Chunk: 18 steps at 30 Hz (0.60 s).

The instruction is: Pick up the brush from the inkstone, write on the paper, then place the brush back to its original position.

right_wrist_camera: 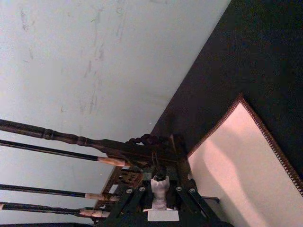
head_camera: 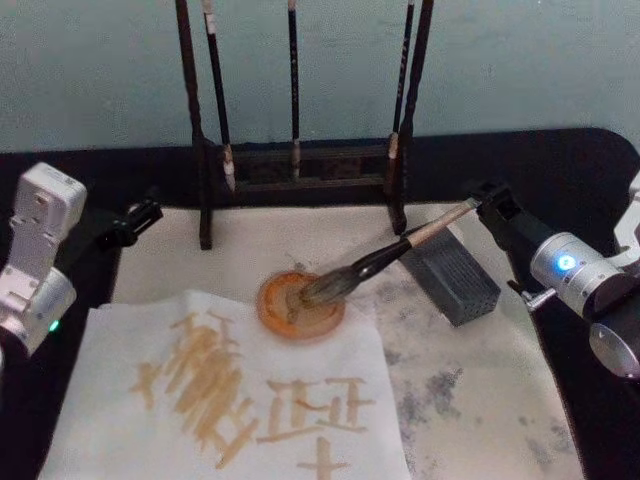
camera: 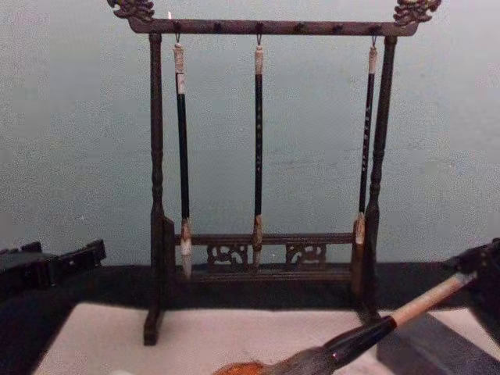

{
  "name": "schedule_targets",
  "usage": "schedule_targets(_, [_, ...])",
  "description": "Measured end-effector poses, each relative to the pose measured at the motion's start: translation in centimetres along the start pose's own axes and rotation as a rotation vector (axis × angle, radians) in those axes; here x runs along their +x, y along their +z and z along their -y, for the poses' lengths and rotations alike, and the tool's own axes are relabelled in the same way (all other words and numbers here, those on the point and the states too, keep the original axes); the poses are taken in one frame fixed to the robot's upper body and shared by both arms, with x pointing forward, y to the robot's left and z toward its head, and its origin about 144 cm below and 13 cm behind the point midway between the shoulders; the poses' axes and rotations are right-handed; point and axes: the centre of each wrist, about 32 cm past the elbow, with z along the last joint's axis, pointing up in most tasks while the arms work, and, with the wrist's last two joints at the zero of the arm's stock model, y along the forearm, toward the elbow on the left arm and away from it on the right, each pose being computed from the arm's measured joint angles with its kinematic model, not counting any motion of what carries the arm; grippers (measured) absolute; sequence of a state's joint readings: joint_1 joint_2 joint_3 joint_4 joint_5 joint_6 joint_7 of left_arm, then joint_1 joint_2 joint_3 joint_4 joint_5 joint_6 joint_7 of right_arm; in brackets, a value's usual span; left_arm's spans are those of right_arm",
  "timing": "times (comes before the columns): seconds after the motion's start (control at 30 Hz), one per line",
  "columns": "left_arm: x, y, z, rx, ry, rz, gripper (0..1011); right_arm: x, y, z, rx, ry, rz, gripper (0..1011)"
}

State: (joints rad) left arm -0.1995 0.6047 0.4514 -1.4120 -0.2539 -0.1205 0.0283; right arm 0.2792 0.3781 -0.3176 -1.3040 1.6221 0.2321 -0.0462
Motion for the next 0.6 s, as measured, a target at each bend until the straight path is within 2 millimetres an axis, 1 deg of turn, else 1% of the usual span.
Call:
schedule_targets(0.07, [0.0,0.0,0.0,0.0,0.0,0.0,1002,0.0,0.0,0.0,0.0,0.0,0.0,204])
schedule_targets(0.1, [0.0,0.0,0.0,0.0,0.0,0.0,1002,-0.01,-0.01,0.0,0.0,0.001,0.0,261])
schedule_targets(0.17, [0.0,0.0,0.0,0.0,0.0,0.0,1002,-0.01,-0.01,0.0,0.0,0.001,-0.001,304])
schedule_targets(0.23, [0.0,0.0,0.0,0.0,0.0,0.0,1002,-0.01,-0.01,0.0,0.0,0.001,-0.001,399])
schedule_targets(0.27, [0.0,0.0,0.0,0.0,0.0,0.0,1002,-0.01,-0.01,0.01,0.0,0.001,-0.001,422])
schedule_targets(0.33, [0.0,0.0,0.0,0.0,0.0,0.0,1002,-0.02,-0.01,0.01,0.0,0.002,-0.001,506])
schedule_targets(0.37, [0.0,0.0,0.0,0.0,0.0,0.0,1002,-0.02,-0.01,0.01,0.0,0.002,-0.001,523])
schedule_targets(0.4, [0.0,0.0,0.0,0.0,0.0,0.0,1002,-0.01,-0.01,0.01,0.0,0.002,-0.001,581])
schedule_targets(0.47, [0.0,0.0,0.0,0.0,0.0,0.0,1002,-0.01,0.0,0.02,0.0,0.002,-0.001,633])
schedule_targets(0.5, [0.0,0.0,0.0,0.0,0.0,0.0,1002,0.0,0.0,0.02,0.0,0.002,-0.001,694])
schedule_targets(0.53, [0.0,0.0,0.0,0.0,0.0,0.0,1002,0.0,0.0,0.02,0.0,0.002,-0.001,694])
schedule_targets(0.6, [0.0,0.0,0.0,0.0,0.0,0.0,1002,0.01,-0.01,0.03,-0.001,0.002,-0.001,775])
